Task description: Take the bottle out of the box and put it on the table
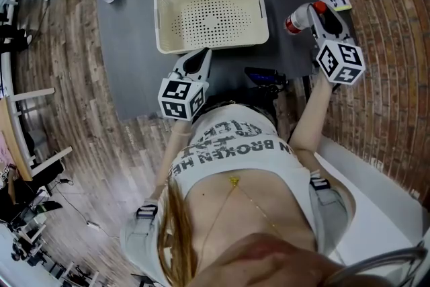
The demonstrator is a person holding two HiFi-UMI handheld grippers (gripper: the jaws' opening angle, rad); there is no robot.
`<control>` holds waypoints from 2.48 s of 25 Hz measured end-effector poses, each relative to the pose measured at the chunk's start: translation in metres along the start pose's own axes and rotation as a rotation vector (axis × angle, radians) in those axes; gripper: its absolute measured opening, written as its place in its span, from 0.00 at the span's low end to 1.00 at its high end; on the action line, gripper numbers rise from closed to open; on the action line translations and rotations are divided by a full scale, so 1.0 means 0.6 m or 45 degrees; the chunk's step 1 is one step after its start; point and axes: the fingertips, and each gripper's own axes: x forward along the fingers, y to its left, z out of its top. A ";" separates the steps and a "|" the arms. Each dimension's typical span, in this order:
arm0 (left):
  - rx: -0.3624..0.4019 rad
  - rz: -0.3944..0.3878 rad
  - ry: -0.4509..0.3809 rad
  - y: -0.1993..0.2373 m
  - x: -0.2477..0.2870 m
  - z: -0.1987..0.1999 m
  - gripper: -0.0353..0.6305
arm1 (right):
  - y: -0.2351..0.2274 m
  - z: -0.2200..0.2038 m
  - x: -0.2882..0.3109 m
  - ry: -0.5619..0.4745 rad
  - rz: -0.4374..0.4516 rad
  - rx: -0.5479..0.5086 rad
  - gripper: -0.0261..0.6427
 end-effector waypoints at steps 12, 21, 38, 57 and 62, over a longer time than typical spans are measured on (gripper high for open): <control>-0.014 0.005 0.016 0.006 0.001 -0.009 0.05 | -0.020 -0.129 0.025 0.143 -0.034 0.027 0.26; -0.018 0.001 0.025 0.008 0.005 -0.012 0.05 | -0.025 -0.188 0.033 0.226 -0.051 0.016 0.26; -0.026 -0.008 0.037 0.002 0.006 -0.021 0.05 | -0.030 -0.199 0.022 0.085 -0.071 0.038 0.26; -0.041 0.011 0.051 0.001 -0.006 -0.038 0.05 | -0.035 -0.201 0.021 -0.006 -0.081 0.081 0.26; -0.043 0.009 0.049 0.002 -0.007 -0.038 0.05 | -0.035 -0.201 0.018 -0.014 -0.080 0.093 0.27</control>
